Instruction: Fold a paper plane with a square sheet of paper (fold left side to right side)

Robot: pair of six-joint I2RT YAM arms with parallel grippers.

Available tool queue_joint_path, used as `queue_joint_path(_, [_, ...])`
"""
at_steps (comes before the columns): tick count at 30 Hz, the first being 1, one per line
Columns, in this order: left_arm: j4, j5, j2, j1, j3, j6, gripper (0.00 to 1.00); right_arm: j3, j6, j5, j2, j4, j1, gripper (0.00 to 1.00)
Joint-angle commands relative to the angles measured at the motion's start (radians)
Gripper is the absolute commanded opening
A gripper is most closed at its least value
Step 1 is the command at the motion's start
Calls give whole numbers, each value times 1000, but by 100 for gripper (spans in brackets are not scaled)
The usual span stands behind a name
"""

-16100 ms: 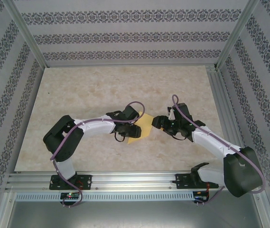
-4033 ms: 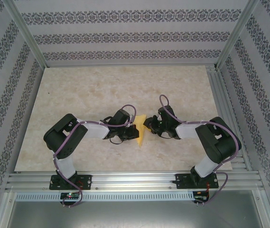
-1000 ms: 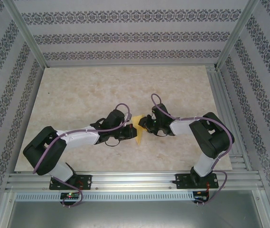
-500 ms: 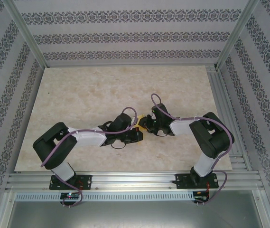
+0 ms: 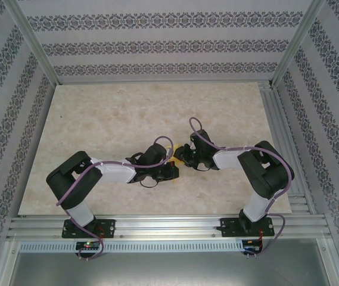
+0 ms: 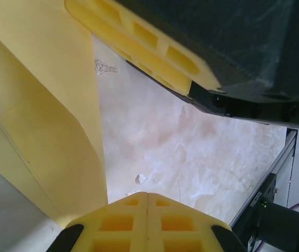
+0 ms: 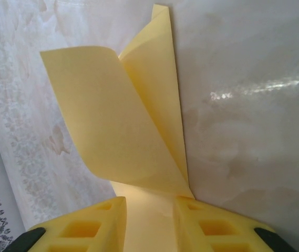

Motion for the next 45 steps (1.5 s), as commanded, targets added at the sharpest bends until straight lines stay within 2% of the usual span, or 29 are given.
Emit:
queue_joint_path(1, [12, -14, 14, -9, -1, 17, 0, 8, -26, 19, 20, -43, 14, 30])
queue_joint_path(9, [65, 7, 36, -9, -15, 0, 0, 14, -28, 17, 21, -50, 14, 31])
queue_joint_path(45, [39, -15, 66, -9, -38, 8, 0, 13, -33, 21, 24, -58, 14, 32])
